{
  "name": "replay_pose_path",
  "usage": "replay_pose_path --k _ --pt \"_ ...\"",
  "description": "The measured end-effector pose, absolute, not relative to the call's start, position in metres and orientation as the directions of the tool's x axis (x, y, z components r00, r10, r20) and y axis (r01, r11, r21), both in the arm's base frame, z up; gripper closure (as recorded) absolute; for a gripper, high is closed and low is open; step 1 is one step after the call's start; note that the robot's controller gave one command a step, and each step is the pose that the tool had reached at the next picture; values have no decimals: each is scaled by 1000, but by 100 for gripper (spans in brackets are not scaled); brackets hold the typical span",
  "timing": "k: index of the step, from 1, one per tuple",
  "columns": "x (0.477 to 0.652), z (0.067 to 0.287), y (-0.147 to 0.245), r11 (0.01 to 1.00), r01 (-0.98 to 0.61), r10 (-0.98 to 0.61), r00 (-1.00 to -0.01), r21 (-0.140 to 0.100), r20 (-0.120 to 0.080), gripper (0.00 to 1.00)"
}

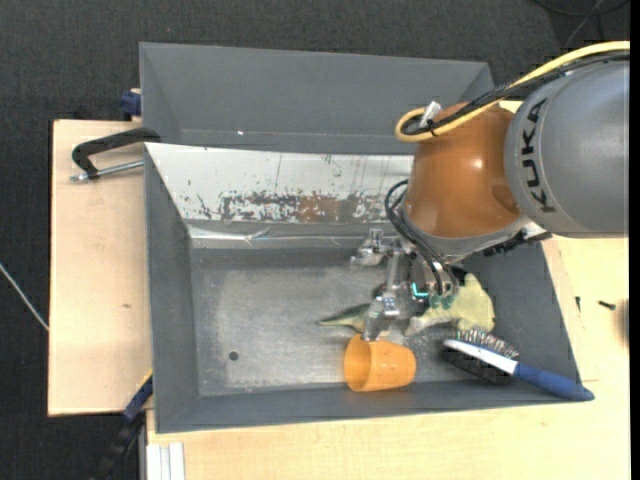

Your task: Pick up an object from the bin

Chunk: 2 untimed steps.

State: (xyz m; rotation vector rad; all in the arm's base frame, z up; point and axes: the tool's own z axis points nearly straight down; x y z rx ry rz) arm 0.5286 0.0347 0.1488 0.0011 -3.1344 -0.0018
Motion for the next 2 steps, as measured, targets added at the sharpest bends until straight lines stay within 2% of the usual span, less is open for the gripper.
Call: replay_pose_path --k 1,2 --pt "537 107 23 954 -299 -299 -954 -1 -9 0" --pt "521 145 68 852 -523 -523 -852 -1 -9 0"
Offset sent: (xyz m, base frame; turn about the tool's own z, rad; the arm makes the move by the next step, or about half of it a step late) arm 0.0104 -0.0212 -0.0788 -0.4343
